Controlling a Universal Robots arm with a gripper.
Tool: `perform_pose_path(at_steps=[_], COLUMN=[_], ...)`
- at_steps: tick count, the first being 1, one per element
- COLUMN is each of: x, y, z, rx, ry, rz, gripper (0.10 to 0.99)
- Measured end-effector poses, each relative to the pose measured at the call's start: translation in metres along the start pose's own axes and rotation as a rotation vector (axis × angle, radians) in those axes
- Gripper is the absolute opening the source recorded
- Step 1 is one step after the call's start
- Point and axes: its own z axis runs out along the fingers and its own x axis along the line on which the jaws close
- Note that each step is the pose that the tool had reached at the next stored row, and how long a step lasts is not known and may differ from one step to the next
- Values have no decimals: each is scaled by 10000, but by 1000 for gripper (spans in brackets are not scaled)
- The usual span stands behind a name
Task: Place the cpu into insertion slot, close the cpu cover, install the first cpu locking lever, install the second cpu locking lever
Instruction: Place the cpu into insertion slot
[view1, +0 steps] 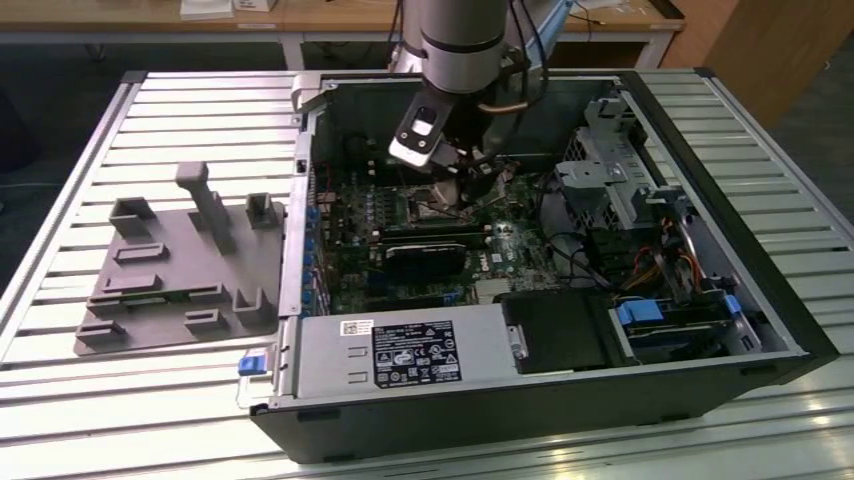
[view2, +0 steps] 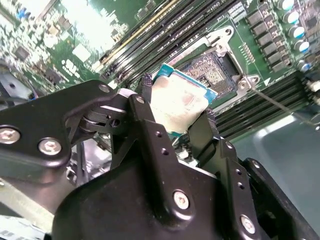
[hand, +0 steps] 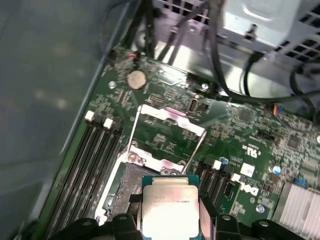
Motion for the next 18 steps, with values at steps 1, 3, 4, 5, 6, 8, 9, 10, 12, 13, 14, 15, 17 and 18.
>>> perform_pose_path(at_steps=[1,3,4,5,6,8,9,10,12,13,14,15,17,18], x=[0,0,0,0,0,2,7,14,35,48,63,78,105,113], y=[-1,-1,-1,-2,-2,-3,-4,-4,-3,-2,-1,1,5,6], z=[5,13,17,21,26,31,32,35,39,41,42,44,48,50], rx=[-3,-9,-12,-15,-18,-22,-23,-26,-29,-31,-32,-33,-35,-37], ry=[-16,-50,-66,-82,-97,-124,-131,-135,-142,-145,-148,-150,-155,-158], rz=[179,554,732,912,1091,1381,1447,1499,1568,1595,1620,1643,1696,1731], gripper=[541,541,541,541,541,541,541,541,541,541,541,541,541,541])
